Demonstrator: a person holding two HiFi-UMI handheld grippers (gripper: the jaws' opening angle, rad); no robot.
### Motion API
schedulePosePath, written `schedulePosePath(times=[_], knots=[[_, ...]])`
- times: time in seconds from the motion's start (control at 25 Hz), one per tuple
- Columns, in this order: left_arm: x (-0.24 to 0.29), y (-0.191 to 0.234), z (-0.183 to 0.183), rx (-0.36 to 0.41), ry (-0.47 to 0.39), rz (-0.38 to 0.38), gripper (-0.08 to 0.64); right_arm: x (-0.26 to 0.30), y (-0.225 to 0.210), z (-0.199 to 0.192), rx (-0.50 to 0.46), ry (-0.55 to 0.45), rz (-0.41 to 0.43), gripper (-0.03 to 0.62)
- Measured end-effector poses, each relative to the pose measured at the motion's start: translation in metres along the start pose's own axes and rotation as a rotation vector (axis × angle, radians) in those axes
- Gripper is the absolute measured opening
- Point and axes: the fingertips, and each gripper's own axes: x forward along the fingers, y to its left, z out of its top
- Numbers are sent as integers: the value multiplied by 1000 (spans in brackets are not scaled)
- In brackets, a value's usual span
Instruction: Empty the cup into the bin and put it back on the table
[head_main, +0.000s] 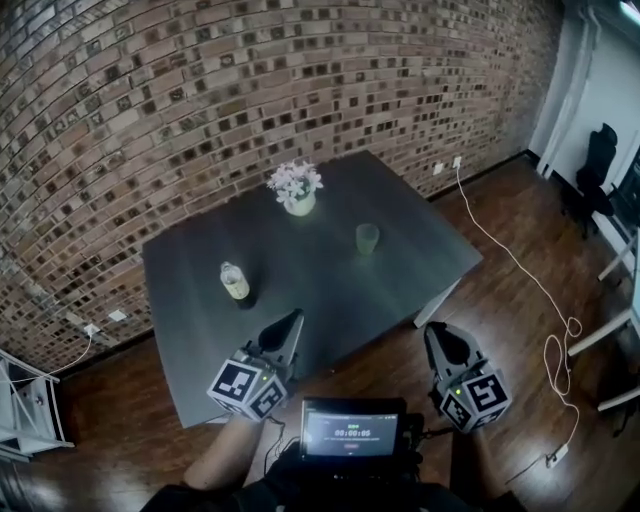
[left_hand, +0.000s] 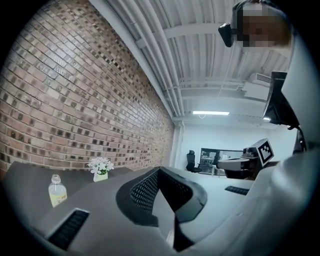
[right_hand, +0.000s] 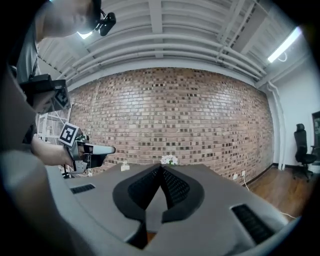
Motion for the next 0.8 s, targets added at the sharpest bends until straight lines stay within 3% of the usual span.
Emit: schedulePosePath(times=[0.24, 0.44, 0.6, 0.8], knots=[[48, 37, -8, -9, 28, 11, 0, 58, -31, 1, -37, 70, 26, 2], [95, 59, -15, 98, 77, 73, 0, 110, -71, 1, -35, 95, 69, 2], [131, 78, -21, 41, 62, 118, 0, 148, -106, 0, -19, 80, 108, 2], [172, 91, -28, 26, 74, 167, 0, 183, -141, 10, -25, 80, 169, 2]])
